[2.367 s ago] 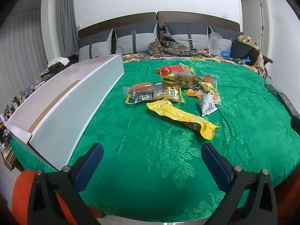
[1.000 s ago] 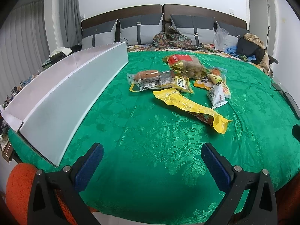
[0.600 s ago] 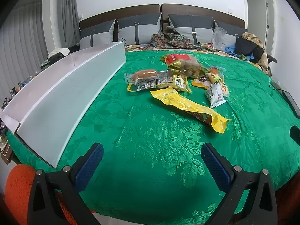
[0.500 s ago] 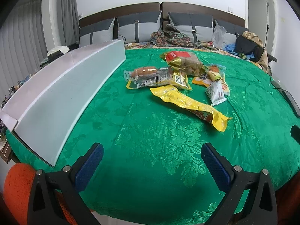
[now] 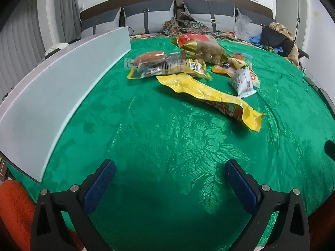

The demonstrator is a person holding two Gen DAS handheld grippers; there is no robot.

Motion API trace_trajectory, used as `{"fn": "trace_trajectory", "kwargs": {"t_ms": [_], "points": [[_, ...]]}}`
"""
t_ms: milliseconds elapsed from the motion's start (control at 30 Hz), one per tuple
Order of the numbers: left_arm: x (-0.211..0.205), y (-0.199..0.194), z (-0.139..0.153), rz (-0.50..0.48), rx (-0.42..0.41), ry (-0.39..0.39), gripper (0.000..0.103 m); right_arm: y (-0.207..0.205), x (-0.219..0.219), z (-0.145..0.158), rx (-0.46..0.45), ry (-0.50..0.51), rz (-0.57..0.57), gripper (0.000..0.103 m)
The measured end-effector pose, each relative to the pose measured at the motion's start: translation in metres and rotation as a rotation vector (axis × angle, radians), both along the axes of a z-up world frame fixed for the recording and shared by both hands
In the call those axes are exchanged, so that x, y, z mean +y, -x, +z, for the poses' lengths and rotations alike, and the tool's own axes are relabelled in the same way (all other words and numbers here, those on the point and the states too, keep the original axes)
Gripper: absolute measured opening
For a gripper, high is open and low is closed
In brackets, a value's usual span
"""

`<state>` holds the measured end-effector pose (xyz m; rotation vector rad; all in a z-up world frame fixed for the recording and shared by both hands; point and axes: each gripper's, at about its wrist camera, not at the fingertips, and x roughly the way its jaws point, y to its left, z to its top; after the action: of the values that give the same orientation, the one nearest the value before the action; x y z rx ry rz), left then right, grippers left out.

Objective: Organize snacks

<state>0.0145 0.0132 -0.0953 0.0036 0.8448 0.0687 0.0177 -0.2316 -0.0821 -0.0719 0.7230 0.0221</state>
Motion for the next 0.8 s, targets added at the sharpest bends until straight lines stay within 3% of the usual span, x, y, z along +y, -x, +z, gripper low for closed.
{"fn": "trace_trajectory", "kwargs": {"t_ms": [333,800], "points": [[0.001,0.0,-0.004,0.001,0.012,0.041,0.103,-0.016,-0.002,-0.026,0.109,-0.013,-0.006,0.094],[0.003,-0.009,-0.003,-0.043,0.082,0.044,0.103,-0.022,-0.005,-0.032,0.138,-0.05,-0.012,0.094]]}}
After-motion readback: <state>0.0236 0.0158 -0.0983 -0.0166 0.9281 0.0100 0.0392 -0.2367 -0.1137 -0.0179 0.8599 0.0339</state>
